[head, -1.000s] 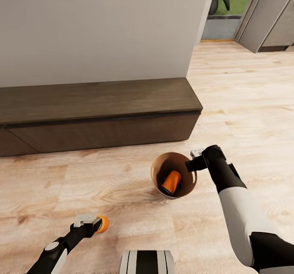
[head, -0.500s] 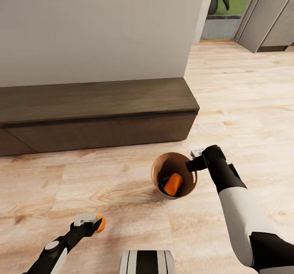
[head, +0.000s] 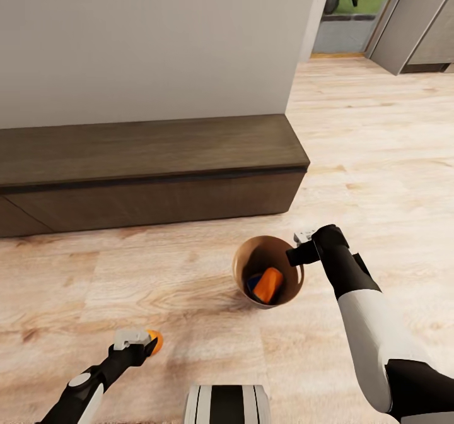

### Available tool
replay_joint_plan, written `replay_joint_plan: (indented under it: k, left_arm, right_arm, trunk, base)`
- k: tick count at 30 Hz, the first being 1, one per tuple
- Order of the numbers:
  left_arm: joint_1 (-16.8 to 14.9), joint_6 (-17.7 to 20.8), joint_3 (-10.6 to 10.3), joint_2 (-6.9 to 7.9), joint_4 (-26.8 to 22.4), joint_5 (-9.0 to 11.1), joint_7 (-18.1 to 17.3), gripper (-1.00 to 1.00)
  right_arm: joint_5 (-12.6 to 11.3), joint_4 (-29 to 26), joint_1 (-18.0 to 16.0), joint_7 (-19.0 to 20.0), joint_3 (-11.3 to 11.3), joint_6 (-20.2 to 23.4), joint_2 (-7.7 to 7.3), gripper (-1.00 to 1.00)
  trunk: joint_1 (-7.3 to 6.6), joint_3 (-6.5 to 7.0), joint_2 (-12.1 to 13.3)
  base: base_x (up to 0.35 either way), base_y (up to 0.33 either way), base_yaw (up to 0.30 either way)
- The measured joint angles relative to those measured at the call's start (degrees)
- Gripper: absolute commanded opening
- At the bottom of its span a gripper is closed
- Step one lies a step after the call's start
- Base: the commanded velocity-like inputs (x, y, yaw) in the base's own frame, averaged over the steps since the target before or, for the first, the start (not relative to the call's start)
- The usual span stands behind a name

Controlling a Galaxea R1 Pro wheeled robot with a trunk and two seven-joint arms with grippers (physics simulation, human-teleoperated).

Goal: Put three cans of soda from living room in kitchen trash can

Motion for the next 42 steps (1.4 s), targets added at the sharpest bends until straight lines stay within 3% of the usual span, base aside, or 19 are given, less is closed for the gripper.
replay_joint_plan:
  k: [9, 13, 22, 42]
  left_arm:
    - [0.0, -0.02, 0.0, 0.01, -0.14, 0.03, -0.01, 1.0]
    - [0.0, -0.02, 0.01, 0.01, -0.18, 0.09, -0.03, 1.0]
    - [0.0, 0.06, -0.05, -0.03, 0.22, 0.16, -0.06, 1.0]
    - [0.0, -0.01, 0.01, 0.01, -0.26, 0.2, -0.1, 1.0]
  right_arm:
    - [-0.08, -0.68, -0.02, 0.18, -0.02, -0.07, 0.0, -1.0]
    - [-0.13, -4.42, 0.02, 0.57, -0.1, 0.13, 0.0, -1.0]
    - [-0.24, -6.44, 0.29, 0.71, -0.14, 0.0, 0.0, -1.0]
    - [-0.34, -6.5, 0.68, 0.69, -0.08, 0.0, 0.0, -1.0]
  trunk:
    - [0.02, -0.22, -0.02]
    - [0.02, -0.23, -0.02]
    - [0.26, -2.22, -0.13]
    - [0.25, -2.22, -0.14]
  base:
    - [0.0, 0.0, 0.0]
    - [0.0, 0.0, 0.0]
    - [0.0, 0.0, 0.0]
    - [0.038, 0.0, 0.0]
